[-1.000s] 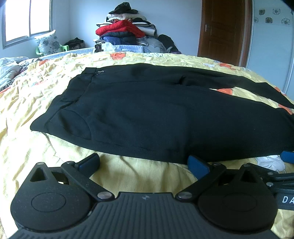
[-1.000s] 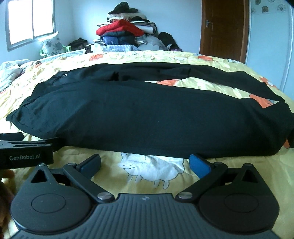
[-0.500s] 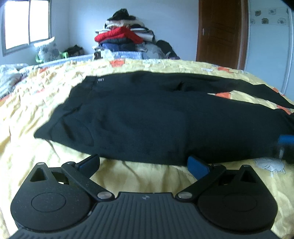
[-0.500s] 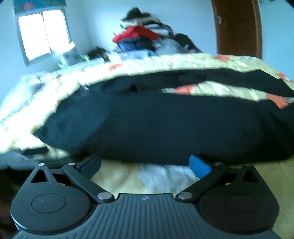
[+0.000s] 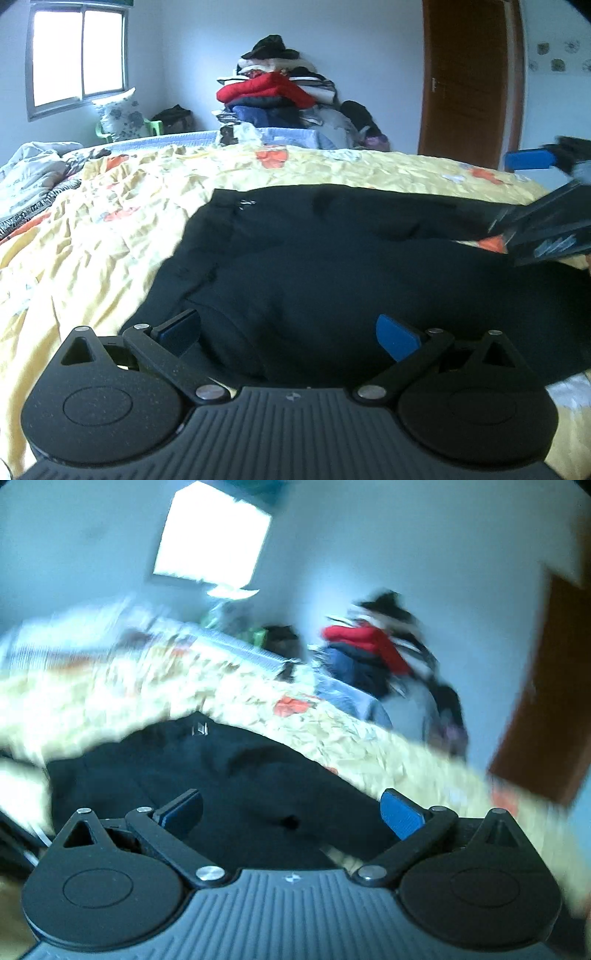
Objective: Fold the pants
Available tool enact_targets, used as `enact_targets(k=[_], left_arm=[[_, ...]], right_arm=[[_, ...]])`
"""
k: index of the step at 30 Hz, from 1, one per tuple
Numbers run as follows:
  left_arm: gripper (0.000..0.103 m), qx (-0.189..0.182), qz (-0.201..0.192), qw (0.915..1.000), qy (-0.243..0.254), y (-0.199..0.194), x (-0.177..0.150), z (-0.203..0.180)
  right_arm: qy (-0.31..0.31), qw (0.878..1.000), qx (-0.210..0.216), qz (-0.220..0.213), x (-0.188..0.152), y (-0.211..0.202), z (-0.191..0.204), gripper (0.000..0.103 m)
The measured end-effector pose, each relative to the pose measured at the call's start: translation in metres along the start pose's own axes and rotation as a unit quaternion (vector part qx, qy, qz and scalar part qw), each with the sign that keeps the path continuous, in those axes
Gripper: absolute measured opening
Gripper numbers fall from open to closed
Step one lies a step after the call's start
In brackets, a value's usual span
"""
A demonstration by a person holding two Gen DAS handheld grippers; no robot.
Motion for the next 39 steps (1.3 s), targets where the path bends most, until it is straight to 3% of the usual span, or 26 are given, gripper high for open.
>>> enact_targets(k=[3,8,11,17,21,25,27,29,32,35,39], left_arm=[[0.103,0.011,-0.003,0.9999,-0.008,0.009,0.011,0.007],[0.103,0.025,-0.005,0.9995,-0.017,0.022,0.021,0.012],[0.103,0.025,0.002,0.9996,-0.015,0.030,0.023,0.011],[0.103,0.031,0.005,0.9995,0.008,0.042,0.028,0.008],[0.103,0.034,0.014,0.9993,0.009,0.055,0.034,0.009],[0.103,0.024,0.032,0.9992,-0.006,0.076,0.049,0.011],[0.103,0.012,0.051,0.9982,-0.028,0.088,0.059,0.015],[0.103,-0.003,0.068,0.9959,-0.060,0.102,0.071,0.020],[0.102,-0.012,0.090,0.9878,-0.126,0.124,0.092,0.032],[0.101,-0.036,0.117,0.9727,-0.197,0.150,0.114,0.042],[0.102,-0.084,0.142,0.9415,-0.294,0.178,0.141,0.052]], right_arm=[[-0.031,0.999,0.027,0.005,0.011,0.043,-0.013,0.103],[0.058,0.993,0.092,0.054,0.023,0.125,-0.056,0.103],[0.116,0.980,0.158,0.048,0.020,0.168,-0.074,0.103],[0.122,0.969,0.202,0.075,0.017,0.237,-0.081,0.101],[0.090,0.962,0.242,0.085,0.014,0.267,-0.076,0.077],[0.097,0.949,0.288,0.081,0.013,0.277,-0.075,0.059],[0.096,0.948,0.294,0.071,0.013,0.272,-0.076,0.026],[0.069,0.955,0.281,0.060,0.015,0.262,-0.073,0.013],[0.003,0.967,0.252,0.033,0.021,0.236,-0.059,0.010],[-0.079,0.974,0.214,-0.002,0.029,0.197,-0.040,0.010],[-0.177,0.966,0.182,-0.040,0.033,0.150,-0.010,0.009]])
Point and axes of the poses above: each gripper's, at about its wrist camera, not at the fingertips, and y roughly the way its jaws point, z to its left, x to its top, the point moved 5 cm from there along y, roughly the way its jaws point, and after that the axes turned 14 degrees about -y, right-handed, at the moved point
